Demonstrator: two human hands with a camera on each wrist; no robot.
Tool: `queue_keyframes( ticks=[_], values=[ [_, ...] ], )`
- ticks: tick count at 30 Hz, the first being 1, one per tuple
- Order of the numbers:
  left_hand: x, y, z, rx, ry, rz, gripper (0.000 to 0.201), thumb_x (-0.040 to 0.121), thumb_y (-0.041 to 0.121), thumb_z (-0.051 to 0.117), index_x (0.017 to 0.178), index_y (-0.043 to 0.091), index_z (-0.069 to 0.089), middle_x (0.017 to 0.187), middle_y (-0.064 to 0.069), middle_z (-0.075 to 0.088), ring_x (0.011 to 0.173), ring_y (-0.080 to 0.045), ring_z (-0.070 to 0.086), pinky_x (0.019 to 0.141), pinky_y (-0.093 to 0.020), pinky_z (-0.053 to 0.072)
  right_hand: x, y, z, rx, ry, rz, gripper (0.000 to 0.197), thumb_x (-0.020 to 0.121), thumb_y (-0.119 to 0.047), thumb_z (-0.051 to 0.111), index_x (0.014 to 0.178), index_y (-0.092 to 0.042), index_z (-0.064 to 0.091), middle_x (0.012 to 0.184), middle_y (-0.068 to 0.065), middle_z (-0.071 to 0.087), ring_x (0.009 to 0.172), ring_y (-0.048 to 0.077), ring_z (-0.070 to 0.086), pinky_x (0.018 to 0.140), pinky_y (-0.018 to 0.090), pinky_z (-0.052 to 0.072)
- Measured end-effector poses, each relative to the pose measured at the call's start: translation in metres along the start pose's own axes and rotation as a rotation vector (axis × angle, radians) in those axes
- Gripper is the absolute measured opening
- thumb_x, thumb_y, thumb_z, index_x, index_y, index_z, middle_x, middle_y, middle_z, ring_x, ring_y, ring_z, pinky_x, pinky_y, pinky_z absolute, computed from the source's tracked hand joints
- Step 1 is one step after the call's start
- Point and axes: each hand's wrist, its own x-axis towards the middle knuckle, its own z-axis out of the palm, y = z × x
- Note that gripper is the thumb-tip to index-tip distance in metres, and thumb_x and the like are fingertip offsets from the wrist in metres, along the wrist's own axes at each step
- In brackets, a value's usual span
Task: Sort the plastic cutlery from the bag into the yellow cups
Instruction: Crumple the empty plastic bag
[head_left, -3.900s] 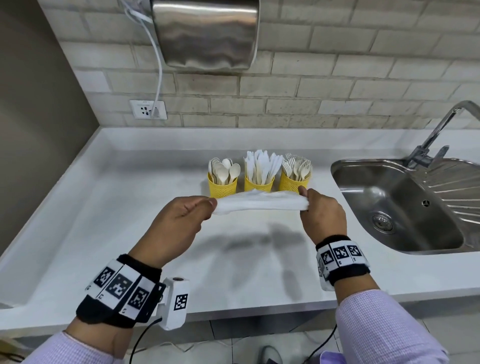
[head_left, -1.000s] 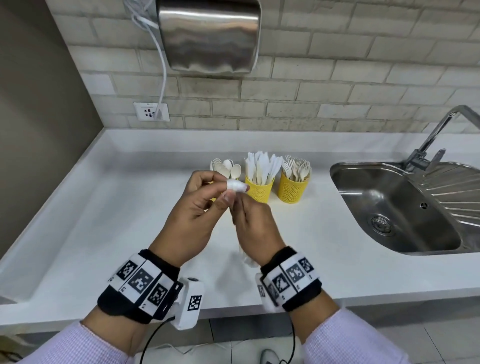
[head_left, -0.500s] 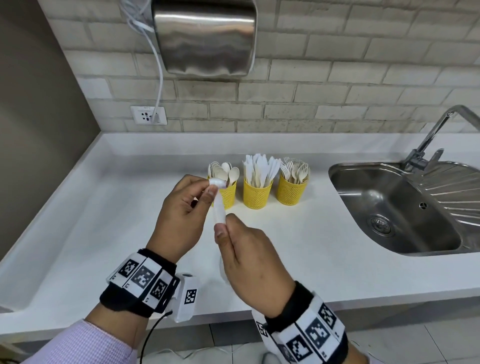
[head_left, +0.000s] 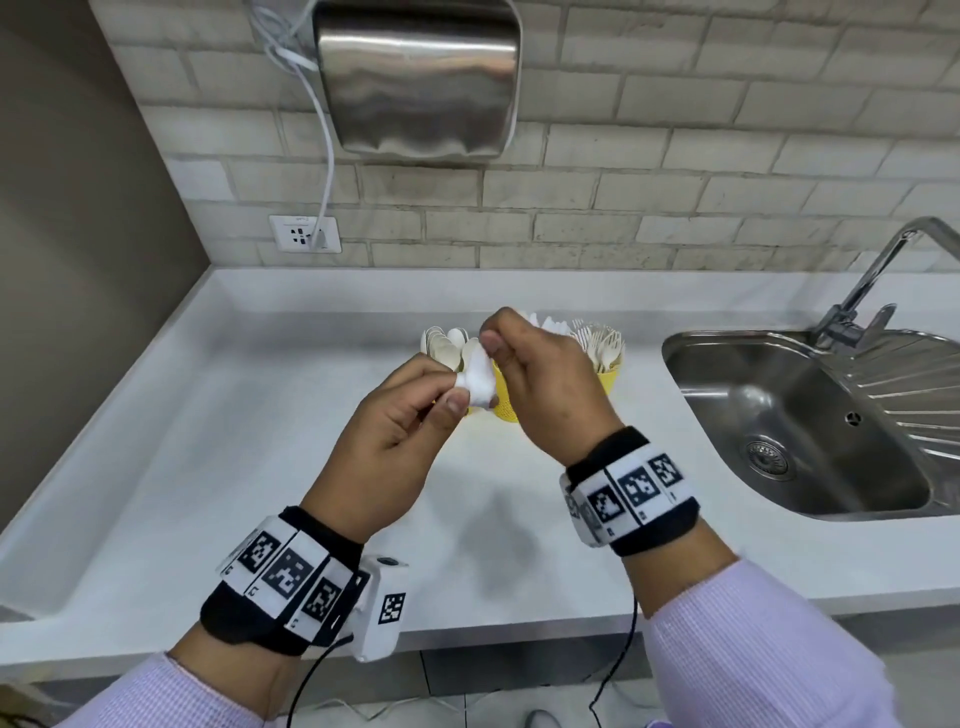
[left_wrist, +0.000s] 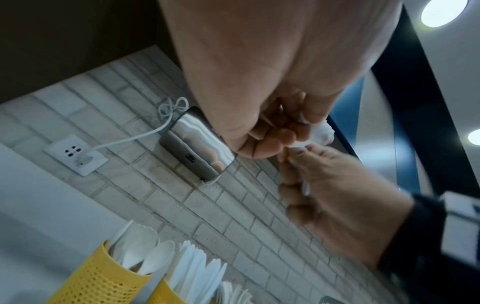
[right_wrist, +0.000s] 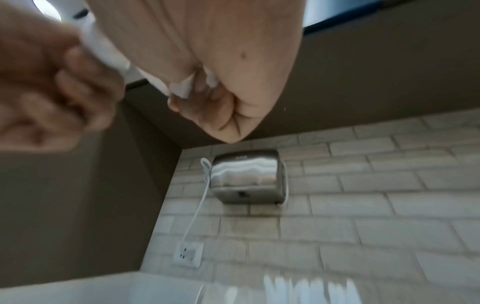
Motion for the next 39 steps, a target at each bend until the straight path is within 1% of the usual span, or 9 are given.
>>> queue_keyframes(
  ticks=[3, 8, 15, 20, 25, 29, 32, 35, 39],
  values=[
    [0.002, 0.0, 0.0, -0.088, 0.048, -0.019, 0.026, 0.104, 0.022, 0.051, 0.11, 0.012, 0.075, 0.091, 0.014, 0.053, 0.082, -0.009, 0.053, 0.075, -0.021, 0.042, -0.017, 0.007, 0.025, 0.156, 0.02, 0.037, 0.022, 0.102, -0.021, 0.042, 0.096, -0.008, 0.059, 0.066, -0.016, 0.05, 0.062, 0.005, 0.051, 0.06, 0.033, 0.047],
    [0.003, -0.006, 0.001, -0.073, 0.107, -0.012, 0.024, 0.104, 0.016, 0.054, 0.115, 0.009, 0.074, 0.094, 0.009, 0.056, 0.085, -0.004, 0.06, 0.079, -0.014, 0.046, -0.052, -0.007, 0.064, 0.212, -0.044, 0.151, 0.026, 0.107, -0.03, 0.038, 0.114, -0.009, 0.052, 0.096, 0.006, 0.068, 0.083, 0.027, 0.065, 0.073, 0.049, 0.053],
    [-0.001, -0.008, 0.002, 0.013, 0.129, -0.053, 0.026, 0.101, 0.023, 0.056, 0.117, 0.019, 0.075, 0.094, 0.012, 0.057, 0.078, -0.005, 0.06, 0.07, -0.011, 0.046, -0.077, -0.034, 0.055, 0.275, -0.122, 0.215, 0.018, 0.108, -0.029, 0.036, 0.094, -0.021, 0.044, 0.067, -0.012, 0.049, 0.057, 0.013, 0.045, 0.056, 0.033, 0.037],
    [0.001, -0.016, -0.001, 0.152, 0.132, -0.001, 0.021, 0.104, 0.02, 0.059, 0.116, 0.03, 0.073, 0.095, 0.013, 0.058, 0.082, -0.006, 0.059, 0.076, -0.014, 0.044, -0.072, -0.053, 0.022, 0.113, -0.103, 0.204, 0.038, 0.106, -0.039, 0.046, 0.072, -0.03, 0.032, 0.052, -0.005, 0.032, 0.052, 0.019, 0.035, 0.051, 0.038, 0.031],
    [0.0, -0.024, -0.002, 0.238, 0.081, 0.042, 0.019, 0.103, 0.03, 0.055, 0.107, 0.034, 0.074, 0.094, 0.015, 0.056, 0.085, -0.011, 0.058, 0.073, -0.031, 0.049, -0.045, -0.049, -0.009, -0.089, -0.118, 0.071, 0.039, 0.106, -0.045, 0.038, 0.078, -0.02, 0.05, 0.07, -0.009, 0.044, 0.068, 0.019, 0.05, 0.062, 0.045, 0.046],
    [-0.006, -0.016, 0.005, 0.122, -0.012, -0.006, 0.019, 0.103, 0.028, 0.055, 0.095, 0.038, 0.07, 0.091, 0.012, 0.057, 0.082, -0.012, 0.056, 0.074, -0.022, 0.043, -0.01, -0.036, -0.03, -0.141, -0.1, 0.003, 0.048, 0.105, -0.049, 0.036, 0.066, -0.027, 0.053, 0.066, -0.01, 0.048, 0.068, 0.01, 0.051, 0.067, 0.039, 0.046],
    [-0.012, -0.01, 0.007, -0.042, -0.087, -0.072, 0.026, 0.102, 0.037, 0.053, 0.106, 0.03, 0.078, 0.098, 0.006, 0.061, 0.09, -0.022, 0.058, 0.082, -0.03, 0.045, 0.009, -0.021, -0.033, 0.019, -0.183, 0.056, 0.06, 0.109, -0.044, 0.039, 0.056, -0.023, 0.058, 0.055, -0.008, 0.049, 0.056, 0.006, 0.047, 0.063, 0.03, 0.041],
    [-0.013, 0.0, 0.008, -0.172, -0.075, -0.076, 0.024, 0.099, 0.038, 0.055, 0.101, 0.038, 0.078, 0.092, 0.011, 0.057, 0.086, -0.021, 0.052, 0.079, -0.028, 0.042, 0.011, -0.01, -0.022, 0.34, -0.216, 0.214, 0.06, 0.109, -0.041, 0.043, 0.057, -0.012, 0.051, 0.051, 0.002, 0.042, 0.05, 0.013, 0.038, 0.054, 0.028, 0.033],
    [-0.006, 0.009, 0.007, -0.221, 0.001, -0.049, 0.027, 0.101, 0.027, 0.058, 0.094, 0.044, 0.078, 0.086, 0.019, 0.056, 0.082, -0.007, 0.051, 0.076, -0.019, 0.041, -0.011, -0.018, 0.012, 0.929, -0.173, 0.487, 0.037, 0.106, -0.023, 0.053, 0.069, -0.017, 0.057, 0.052, -0.003, 0.046, 0.045, 0.015, 0.034, 0.049, 0.021, 0.025]
  ],
)
